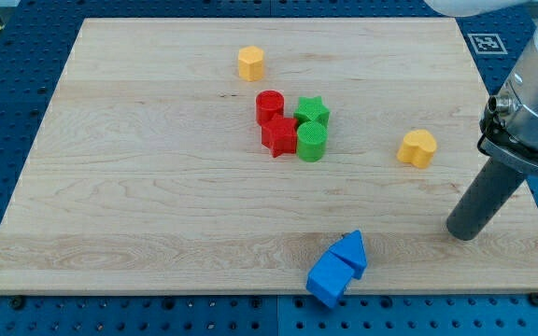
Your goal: Nudge the yellow heart a bit down
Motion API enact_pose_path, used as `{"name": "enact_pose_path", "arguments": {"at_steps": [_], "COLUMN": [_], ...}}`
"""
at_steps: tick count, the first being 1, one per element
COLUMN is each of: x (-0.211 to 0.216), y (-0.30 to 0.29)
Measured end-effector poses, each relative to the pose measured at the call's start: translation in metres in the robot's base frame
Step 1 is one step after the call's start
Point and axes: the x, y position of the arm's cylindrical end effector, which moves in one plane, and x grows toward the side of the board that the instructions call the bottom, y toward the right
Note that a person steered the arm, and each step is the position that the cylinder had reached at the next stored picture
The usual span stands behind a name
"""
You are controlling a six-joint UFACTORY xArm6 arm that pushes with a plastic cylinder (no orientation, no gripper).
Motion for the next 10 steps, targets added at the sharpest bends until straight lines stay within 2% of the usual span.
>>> {"name": "enact_pose_path", "arguments": {"at_steps": [2, 3, 6, 8, 9, 10], "x": [-0.017, -0.054, -0.08, -0.131, -0.128, -0.113], "y": [0.067, 0.07, 0.07, 0.048, 0.004, 0.002]}}
